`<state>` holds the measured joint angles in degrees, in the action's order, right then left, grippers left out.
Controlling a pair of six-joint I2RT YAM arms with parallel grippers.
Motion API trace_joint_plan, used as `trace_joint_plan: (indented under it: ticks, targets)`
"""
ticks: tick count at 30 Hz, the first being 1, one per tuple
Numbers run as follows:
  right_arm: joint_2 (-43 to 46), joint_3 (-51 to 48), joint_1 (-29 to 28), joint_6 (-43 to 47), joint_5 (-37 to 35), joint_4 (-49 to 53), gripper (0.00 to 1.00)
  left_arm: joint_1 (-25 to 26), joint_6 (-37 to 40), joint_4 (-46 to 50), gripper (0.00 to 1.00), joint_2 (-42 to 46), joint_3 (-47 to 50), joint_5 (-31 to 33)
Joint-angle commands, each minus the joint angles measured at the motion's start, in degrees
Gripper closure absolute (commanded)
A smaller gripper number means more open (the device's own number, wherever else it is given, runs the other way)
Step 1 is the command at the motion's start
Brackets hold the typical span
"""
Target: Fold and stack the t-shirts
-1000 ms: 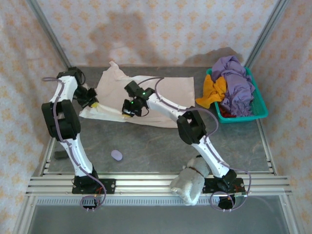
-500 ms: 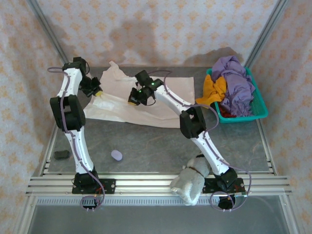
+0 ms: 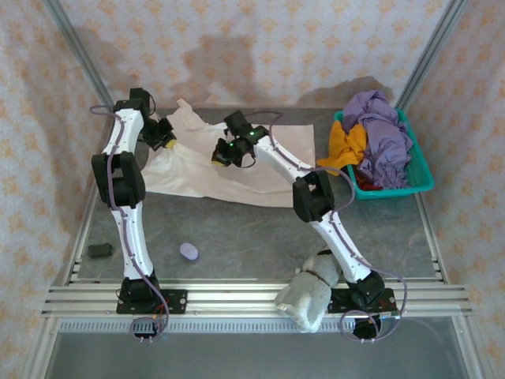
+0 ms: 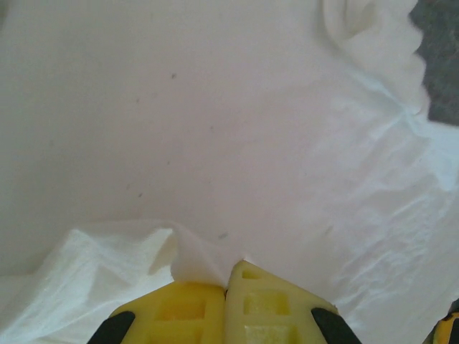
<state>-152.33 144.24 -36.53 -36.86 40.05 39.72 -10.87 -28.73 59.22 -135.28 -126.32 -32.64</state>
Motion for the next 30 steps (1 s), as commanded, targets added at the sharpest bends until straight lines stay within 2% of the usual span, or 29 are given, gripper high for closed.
trace_joint_plan:
  ticks: [1, 4, 5, 6, 8, 9, 11, 14, 18, 21, 22, 27, 30]
  targets:
    - [-0.7, 3.0, 1.3, -1.1, -1.8, -3.0, 1.0, -0.3, -3.5, -3.0, 1.0, -1.6, -2.7, 1.6]
    - [-2.4, 5.8, 1.6, -2.3, -0.8, -3.2, 1.0, -0.3, -5.1, -4.2, 1.0, -1.6, -2.6, 2.3]
    - [-2.8, 6.4, 1.8, -2.7, -0.6, -3.1, 0.97, -0.2, -5.5, -4.8, 1.0, -1.7, -2.5, 2.3]
    - [-3.1, 6.7, 1.8, -2.8, -0.7, -3.0, 0.88, -0.3, -6.1, -5.5, 0.97, -1.9, -2.4, 2.3]
    - [-3.0, 6.7, 2.2, -2.9, -0.8, -2.8, 0.66, -0.2, -6.9, -6.7, 0.82, -2.2, -2.5, 2.2]
    - [-2.8, 6.7, 2.5, -2.9, -0.6, -2.6, 0.61, -0.3, -7.2, -7.1, 0.78, -2.3, -2.7, 2.2]
    - [-1.9, 6.7, 3.1, -2.3, -0.2, -1.7, 0.58, -0.3, -8.0, -8.3, 0.69, -2.0, -2.9, 1.7]
    - [0.6, 6.4, 4.2, 0.0, -0.7, 1.8, 0.55, -0.2, -8.8, -9.6, 0.62, -0.9, -2.5, 0.9]
    - [5.6, 3.8, 4.8, 3.8, -2.6, 7.2, 0.54, -0.2, -7.6, -8.7, 0.62, 2.1, 0.0, 2.4]
    - [10.8, -1.1, 4.8, 6.3, -3.9, 11.0, 0.53, 0.2, -7.1, -10.4, 0.56, 6.3, 7.6, 2.5]
    - [13.0, -3.9, 4.8, 6.6, -4.2, 11.5, 0.53, 0.6, -6.8, -11.6, 0.51, 8.0, 10.7, 2.6]
    - [24.1, -18.7, 4.9, 6.0, -5.4, 6.8, 0.52, 2.0, -6.8, -14.7, 0.33, 10.2, 19.6, 1.7]
    - [27.4, -21.8, 5.2, 6.5, -5.8, 6.7, 0.52, 2.5, -8.9, -19.2, 0.29, 10.3, 23.4, 0.4]
